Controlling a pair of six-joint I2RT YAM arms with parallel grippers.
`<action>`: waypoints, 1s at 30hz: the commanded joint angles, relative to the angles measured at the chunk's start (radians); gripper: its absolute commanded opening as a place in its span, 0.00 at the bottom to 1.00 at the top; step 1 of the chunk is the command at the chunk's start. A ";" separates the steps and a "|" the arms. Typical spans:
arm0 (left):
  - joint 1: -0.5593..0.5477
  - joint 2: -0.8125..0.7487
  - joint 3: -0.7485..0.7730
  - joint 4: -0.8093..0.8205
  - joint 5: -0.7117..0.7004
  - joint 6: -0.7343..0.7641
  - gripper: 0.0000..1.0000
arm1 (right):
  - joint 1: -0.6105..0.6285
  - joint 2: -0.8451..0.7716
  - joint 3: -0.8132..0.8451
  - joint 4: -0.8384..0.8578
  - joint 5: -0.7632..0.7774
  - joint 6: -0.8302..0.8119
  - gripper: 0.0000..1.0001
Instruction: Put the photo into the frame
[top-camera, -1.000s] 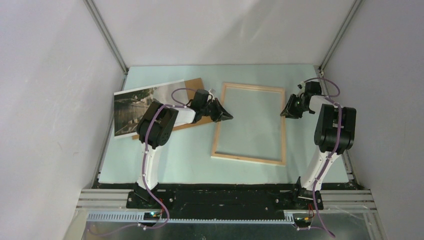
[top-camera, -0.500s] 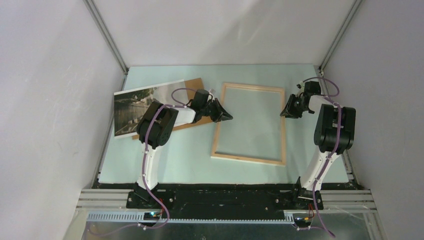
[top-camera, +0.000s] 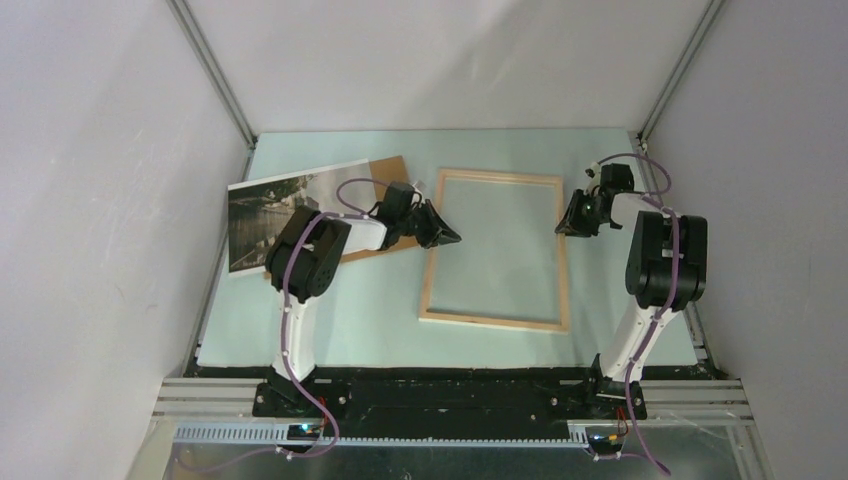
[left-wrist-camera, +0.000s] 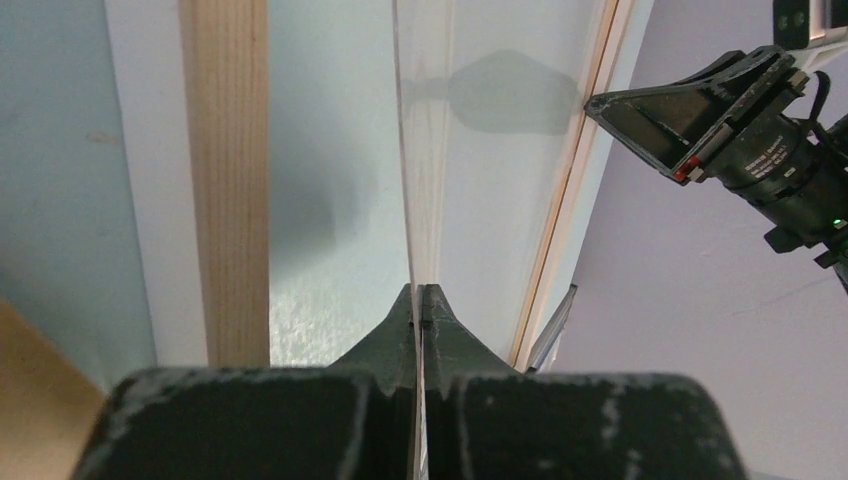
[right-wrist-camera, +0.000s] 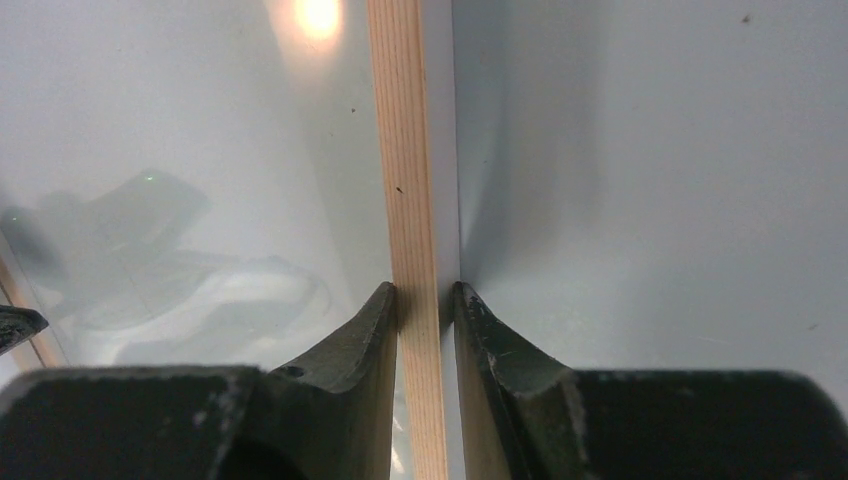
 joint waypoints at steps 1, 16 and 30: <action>-0.020 -0.076 -0.044 -0.035 -0.016 0.055 0.00 | 0.062 -0.007 -0.053 -0.078 -0.027 -0.010 0.21; -0.016 -0.214 -0.189 -0.078 -0.028 0.115 0.00 | 0.171 -0.069 -0.093 -0.107 -0.060 0.002 0.19; -0.009 -0.223 -0.204 -0.087 -0.059 0.132 0.00 | 0.174 -0.104 -0.099 -0.084 -0.029 -0.004 0.38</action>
